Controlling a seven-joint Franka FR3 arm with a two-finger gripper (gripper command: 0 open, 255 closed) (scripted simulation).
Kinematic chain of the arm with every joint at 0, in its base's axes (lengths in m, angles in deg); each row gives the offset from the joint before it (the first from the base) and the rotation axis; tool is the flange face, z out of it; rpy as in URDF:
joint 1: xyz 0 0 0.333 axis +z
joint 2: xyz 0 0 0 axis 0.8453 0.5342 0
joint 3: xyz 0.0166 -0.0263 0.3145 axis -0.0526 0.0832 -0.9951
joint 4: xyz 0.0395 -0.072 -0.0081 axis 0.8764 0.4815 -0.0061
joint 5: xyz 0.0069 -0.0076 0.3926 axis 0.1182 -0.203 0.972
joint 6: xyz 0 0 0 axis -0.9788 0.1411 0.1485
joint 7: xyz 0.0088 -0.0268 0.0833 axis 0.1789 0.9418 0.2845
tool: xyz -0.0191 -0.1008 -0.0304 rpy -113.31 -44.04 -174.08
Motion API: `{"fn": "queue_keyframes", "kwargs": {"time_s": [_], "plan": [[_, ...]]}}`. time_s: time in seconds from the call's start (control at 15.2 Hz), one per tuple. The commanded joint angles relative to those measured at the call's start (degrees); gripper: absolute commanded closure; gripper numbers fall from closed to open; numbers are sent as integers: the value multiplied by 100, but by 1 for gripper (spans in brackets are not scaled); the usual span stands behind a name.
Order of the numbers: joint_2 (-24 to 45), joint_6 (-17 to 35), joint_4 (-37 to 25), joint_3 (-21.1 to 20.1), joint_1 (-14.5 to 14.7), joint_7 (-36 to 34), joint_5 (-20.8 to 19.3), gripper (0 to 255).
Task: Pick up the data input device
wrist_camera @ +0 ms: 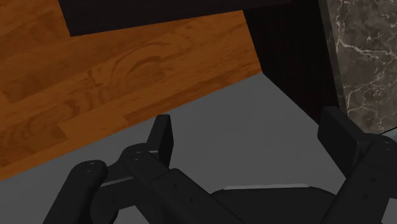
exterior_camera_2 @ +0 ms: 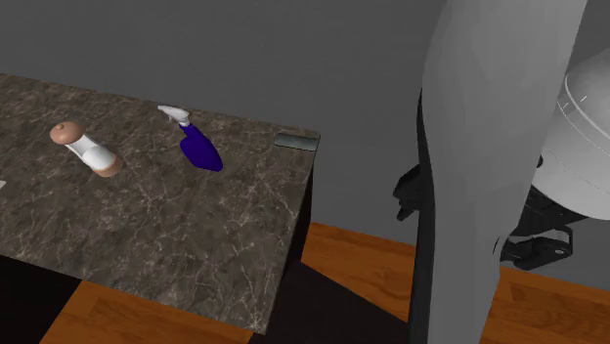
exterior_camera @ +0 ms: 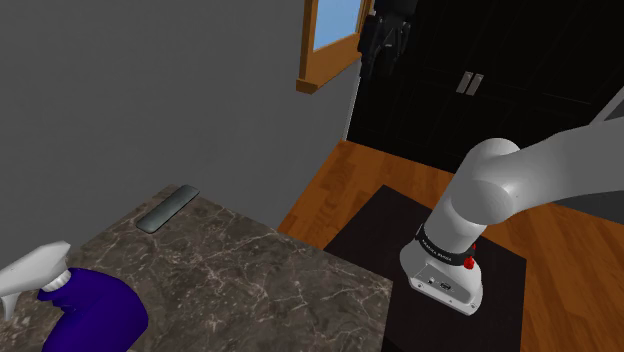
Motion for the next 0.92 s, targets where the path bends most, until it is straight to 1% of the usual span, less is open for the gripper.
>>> {"fn": "queue_keyframes", "kwargs": {"time_s": [0.0,0.26,0.46,0.86], "plan": [[0,0,0,0,0,0,0,0],[-49,442,364,-635,-41,-973,403,0],[43,807,531,-1129,-72,-1695,692,0],[561,1610,585,-2155,-202,-3131,1144,0]]}}
